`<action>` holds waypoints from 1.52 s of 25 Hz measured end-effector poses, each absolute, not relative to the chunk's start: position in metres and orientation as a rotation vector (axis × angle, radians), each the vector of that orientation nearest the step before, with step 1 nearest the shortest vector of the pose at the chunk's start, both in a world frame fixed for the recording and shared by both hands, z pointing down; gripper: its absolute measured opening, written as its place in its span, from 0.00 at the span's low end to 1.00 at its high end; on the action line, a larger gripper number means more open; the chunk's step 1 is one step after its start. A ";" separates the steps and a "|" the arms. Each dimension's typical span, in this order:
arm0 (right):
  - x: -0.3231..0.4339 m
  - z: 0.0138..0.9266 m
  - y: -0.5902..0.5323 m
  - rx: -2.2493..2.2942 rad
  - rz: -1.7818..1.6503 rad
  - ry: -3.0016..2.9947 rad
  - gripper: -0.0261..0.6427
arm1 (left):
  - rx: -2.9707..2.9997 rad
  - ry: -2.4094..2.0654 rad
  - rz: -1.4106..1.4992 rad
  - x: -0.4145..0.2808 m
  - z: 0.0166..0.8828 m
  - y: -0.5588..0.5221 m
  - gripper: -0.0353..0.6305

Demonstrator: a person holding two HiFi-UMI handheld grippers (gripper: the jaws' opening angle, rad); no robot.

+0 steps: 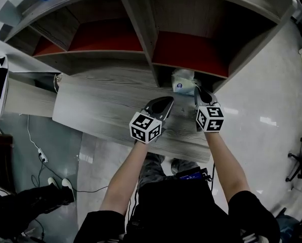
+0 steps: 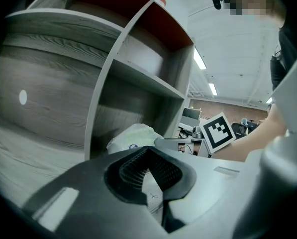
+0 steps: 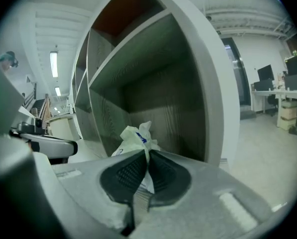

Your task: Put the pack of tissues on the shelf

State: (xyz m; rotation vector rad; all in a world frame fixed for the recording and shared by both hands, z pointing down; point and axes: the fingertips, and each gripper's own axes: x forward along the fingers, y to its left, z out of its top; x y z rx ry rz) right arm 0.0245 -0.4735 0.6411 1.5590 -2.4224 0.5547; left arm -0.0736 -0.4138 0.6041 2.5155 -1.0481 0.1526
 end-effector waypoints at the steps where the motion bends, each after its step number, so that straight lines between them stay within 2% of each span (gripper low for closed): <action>1: 0.024 0.643 -0.476 1.566 0.549 -2.421 0.05 | 2.513 -1.051 0.153 -0.074 0.606 -0.415 0.06; 17: 0.017 0.675 -0.503 1.622 0.570 -2.294 0.04 | 2.480 -1.097 0.146 -0.094 0.622 -0.414 0.06; 27: 0.013 0.689 -0.512 1.576 0.643 -2.265 0.16 | 2.475 -1.101 0.161 -0.098 0.624 -0.415 0.06; 35: 0.015 0.681 -0.503 1.549 0.697 -2.288 0.30 | 2.466 -1.083 0.178 -0.095 0.623 -0.410 0.06; 38: 0.016 0.677 -0.496 1.534 0.699 -2.302 0.31 | 2.463 -1.077 0.183 -0.093 0.622 -0.406 0.06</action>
